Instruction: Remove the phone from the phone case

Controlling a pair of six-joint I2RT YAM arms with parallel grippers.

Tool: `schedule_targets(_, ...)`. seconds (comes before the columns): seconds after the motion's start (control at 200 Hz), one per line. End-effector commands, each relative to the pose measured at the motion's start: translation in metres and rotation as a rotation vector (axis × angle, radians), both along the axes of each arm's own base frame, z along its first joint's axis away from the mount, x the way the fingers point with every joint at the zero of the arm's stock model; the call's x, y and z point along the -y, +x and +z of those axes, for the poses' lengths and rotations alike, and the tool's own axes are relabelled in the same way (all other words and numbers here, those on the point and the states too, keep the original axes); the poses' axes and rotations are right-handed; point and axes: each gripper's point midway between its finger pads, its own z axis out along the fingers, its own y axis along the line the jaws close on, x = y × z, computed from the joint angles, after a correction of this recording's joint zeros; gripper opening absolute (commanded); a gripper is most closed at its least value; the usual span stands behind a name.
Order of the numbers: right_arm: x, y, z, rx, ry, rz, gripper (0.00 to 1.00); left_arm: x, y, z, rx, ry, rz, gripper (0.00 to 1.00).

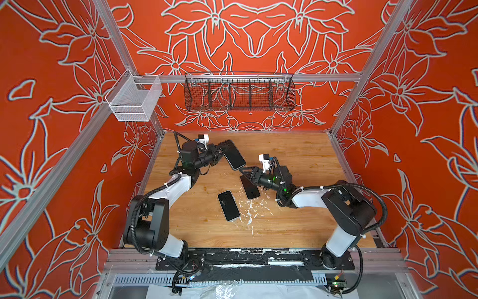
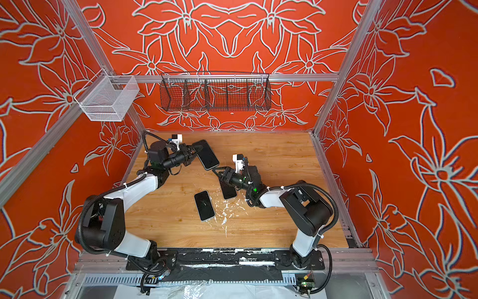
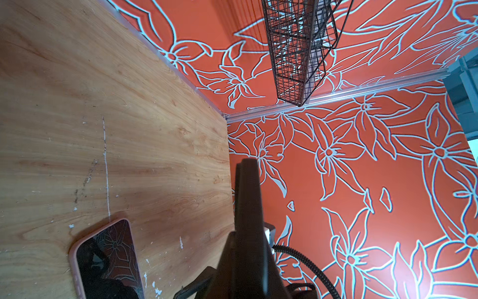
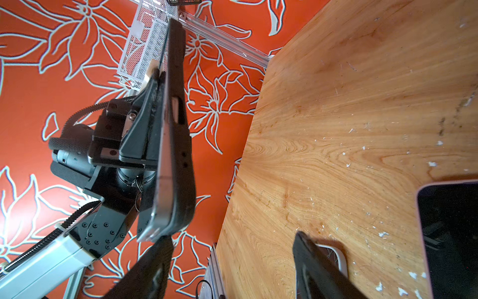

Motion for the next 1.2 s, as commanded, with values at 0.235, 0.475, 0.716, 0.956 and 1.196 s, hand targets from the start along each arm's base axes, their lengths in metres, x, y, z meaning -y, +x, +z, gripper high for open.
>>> schedule_targets(0.235,0.001,-0.006,0.025,0.050,0.078,0.044,0.75,0.002,0.000,0.017,0.067,-0.016,-0.024,0.00)
schedule_targets(0.475,0.000,-0.008,0.027,0.053,0.080,0.056,0.75,0.003,0.000,0.018,0.069,-0.017,-0.025,0.00)
schedule_targets(0.716,-0.002,-0.004,0.021,0.036,0.080,0.050,0.75,0.003,-0.001,0.021,0.073,-0.032,-0.028,0.00)
schedule_targets(0.956,-0.003,0.000,0.013,0.018,0.076,0.041,0.74,0.005,-0.002,0.028,0.082,-0.074,-0.042,0.00)
schedule_targets(1.196,-0.006,0.005,0.014,0.023,0.089,0.037,0.73,0.007,-0.003,0.032,0.087,-0.094,-0.056,0.00)
